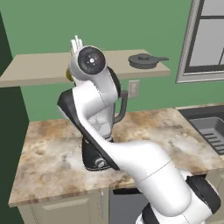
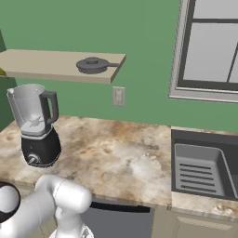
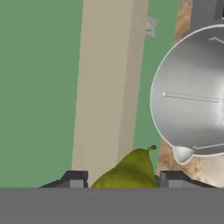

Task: Open the blender lid, put the pear in the blender, close the lid, and start the blender.

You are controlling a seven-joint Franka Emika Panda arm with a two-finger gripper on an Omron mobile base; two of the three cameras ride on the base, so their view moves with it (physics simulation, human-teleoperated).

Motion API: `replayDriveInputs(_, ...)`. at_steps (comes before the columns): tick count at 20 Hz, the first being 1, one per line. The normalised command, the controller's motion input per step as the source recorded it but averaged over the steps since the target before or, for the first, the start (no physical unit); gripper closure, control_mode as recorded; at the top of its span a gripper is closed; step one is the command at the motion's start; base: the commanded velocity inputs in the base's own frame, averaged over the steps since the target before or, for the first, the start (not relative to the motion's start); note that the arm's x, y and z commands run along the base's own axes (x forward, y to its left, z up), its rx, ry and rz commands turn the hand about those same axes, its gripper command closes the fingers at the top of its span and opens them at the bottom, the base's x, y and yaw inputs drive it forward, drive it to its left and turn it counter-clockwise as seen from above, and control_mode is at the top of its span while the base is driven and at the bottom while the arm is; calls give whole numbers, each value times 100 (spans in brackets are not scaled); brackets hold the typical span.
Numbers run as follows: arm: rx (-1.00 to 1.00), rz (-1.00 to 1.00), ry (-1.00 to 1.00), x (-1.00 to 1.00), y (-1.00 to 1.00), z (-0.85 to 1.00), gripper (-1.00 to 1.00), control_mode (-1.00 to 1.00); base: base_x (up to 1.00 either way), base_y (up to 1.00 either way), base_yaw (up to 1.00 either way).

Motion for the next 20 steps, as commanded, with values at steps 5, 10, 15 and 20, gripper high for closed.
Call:
replayDriveInputs(5,1,0,39,2,-34,8,100,-100,0,0,0)
replayDriveInputs(10,0,0,39,0,-40,0,100,-100,0,0,0)
replayDriveInputs(15,0,0,28,0,-29,-16,100,-100,0,0,0)
replayDriveInputs(20,0,0,6,0,-14,-73,100,-100,0,0,0)
